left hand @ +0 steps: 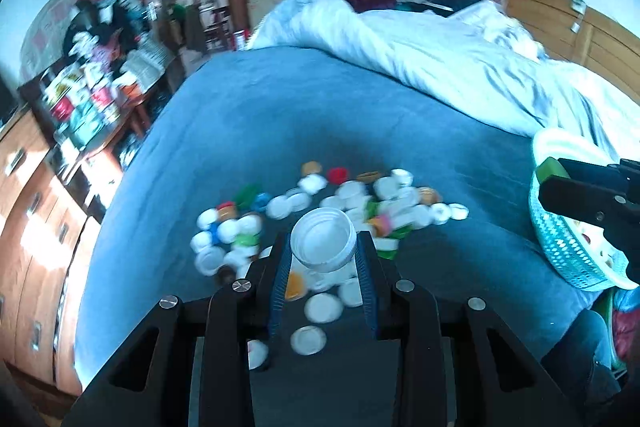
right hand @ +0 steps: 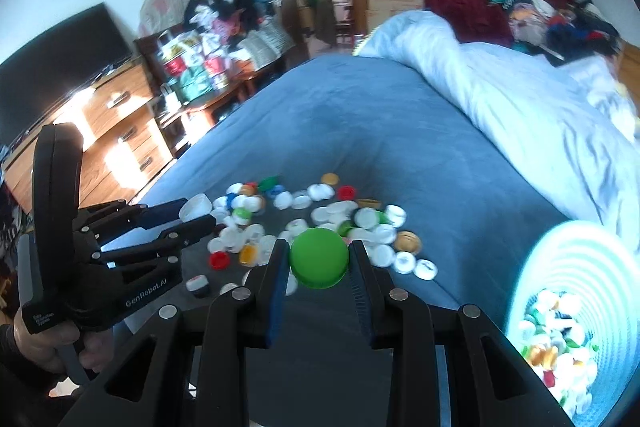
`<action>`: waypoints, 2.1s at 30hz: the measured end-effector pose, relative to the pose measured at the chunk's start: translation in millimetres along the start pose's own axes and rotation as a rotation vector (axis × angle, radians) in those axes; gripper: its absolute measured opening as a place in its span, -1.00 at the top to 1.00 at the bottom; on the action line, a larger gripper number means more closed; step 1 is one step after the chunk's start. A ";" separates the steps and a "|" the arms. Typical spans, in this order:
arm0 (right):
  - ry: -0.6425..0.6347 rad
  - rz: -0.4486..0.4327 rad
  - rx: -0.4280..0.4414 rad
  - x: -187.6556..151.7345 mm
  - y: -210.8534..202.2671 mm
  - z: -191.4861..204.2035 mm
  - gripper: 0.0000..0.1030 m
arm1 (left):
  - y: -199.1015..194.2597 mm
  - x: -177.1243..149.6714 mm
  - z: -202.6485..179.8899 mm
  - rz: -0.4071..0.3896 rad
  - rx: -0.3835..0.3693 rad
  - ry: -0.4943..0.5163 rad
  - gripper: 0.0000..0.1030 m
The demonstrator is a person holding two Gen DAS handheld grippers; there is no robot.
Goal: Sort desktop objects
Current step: 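Carry both caps over the blue basket and open both tools to drop them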
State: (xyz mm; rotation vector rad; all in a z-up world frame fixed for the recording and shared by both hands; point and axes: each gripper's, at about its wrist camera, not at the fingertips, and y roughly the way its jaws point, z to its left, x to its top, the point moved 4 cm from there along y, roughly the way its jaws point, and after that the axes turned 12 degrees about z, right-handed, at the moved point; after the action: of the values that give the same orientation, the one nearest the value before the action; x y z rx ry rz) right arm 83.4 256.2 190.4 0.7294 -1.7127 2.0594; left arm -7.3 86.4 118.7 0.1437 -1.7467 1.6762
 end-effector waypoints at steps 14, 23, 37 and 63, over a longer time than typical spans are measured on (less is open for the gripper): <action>0.161 -0.054 -0.108 -32.8 -44.7 -91.4 0.36 | -3.6 27.4 -100.6 -0.001 -0.040 0.162 0.46; 0.249 -0.085 -0.150 -52.5 -66.2 -130.8 0.35 | -9.8 47.8 -164.4 -0.023 -0.059 0.257 0.47; 0.388 -0.041 -0.225 -84.6 -82.5 -202.5 0.35 | -9.4 76.2 -271.5 -0.014 -0.131 0.415 0.46; 0.473 0.016 -0.222 -115.7 -67.6 -253.1 -0.44 | 32.8 59.3 -328.4 0.123 -0.164 0.466 0.46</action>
State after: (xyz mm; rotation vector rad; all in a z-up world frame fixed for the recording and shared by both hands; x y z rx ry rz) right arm 175.6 523.0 141.8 0.1418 -1.6288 1.8222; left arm 62.7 413.5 96.1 -0.4054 -1.5453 1.4915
